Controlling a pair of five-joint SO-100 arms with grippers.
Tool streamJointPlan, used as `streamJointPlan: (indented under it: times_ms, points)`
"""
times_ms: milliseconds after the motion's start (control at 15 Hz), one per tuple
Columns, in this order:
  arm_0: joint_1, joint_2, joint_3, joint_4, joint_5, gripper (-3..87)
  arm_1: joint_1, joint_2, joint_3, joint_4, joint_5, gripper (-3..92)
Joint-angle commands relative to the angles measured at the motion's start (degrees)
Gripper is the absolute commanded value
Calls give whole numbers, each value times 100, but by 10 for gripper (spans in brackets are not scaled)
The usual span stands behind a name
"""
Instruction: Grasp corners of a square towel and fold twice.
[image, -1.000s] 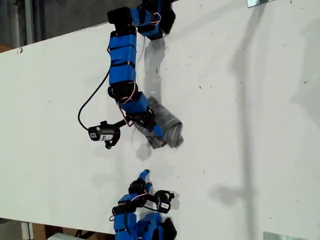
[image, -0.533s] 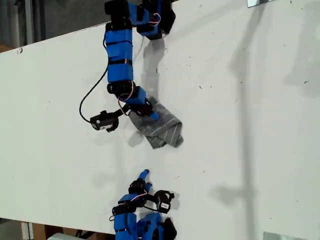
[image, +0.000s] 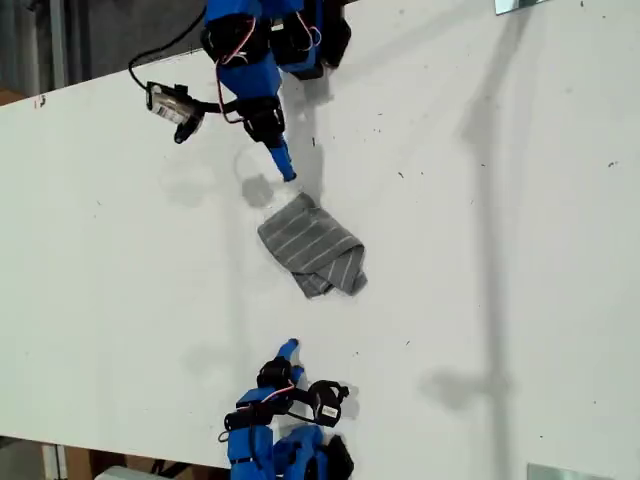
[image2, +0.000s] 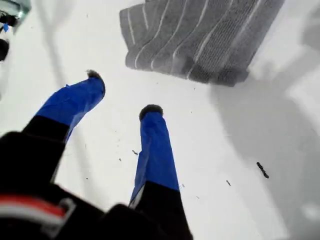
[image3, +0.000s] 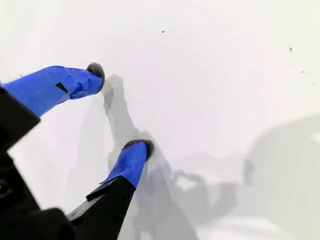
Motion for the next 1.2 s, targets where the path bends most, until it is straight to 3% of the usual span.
streamJointPlan:
  times_ms: [0, 133, 267, 400, 467, 600, 733, 800, 1000, 1133]
  points:
    - [-26, 141, -26, -88, -18, 258, -158, 2382, 1362, -35, 387, 188]
    - [-26, 141, -26, -79, -26, 258, -272, 3393, 1521, 624, 457, 193]
    - [-9, 422, 79, 123, -202, 249, -325, 3375, 1521, 642, 633, 195]
    - [193, 2602, 1178, 202, -510, 253, -167, 3428, 1749, 1028, 1055, 211]
    - [369, 4412, 1898, 624, -668, 257, -132, 3428, 1925, 1257, 1459, 211]
    - [439, 7717, 2584, 2892, -1046, 256, -264, 3437, 2268, 1318, 2224, 211]
    - [571, 7673, 2575, 2883, -1055, 269, -334, 3437, 2382, 2180, 3823, 185]
    - [606, 7664, 2602, 2874, -1090, 277, -422, 3428, 2364, 2250, 3507, 227]
    - [615, 7585, 2610, 2874, -1354, 263, -580, 3428, 2338, 2391, 3322, 226]
    - [1257, 7646, 2646, 2830, -1257, 239, -519, 3428, 2338, 2470, 2988, 226]
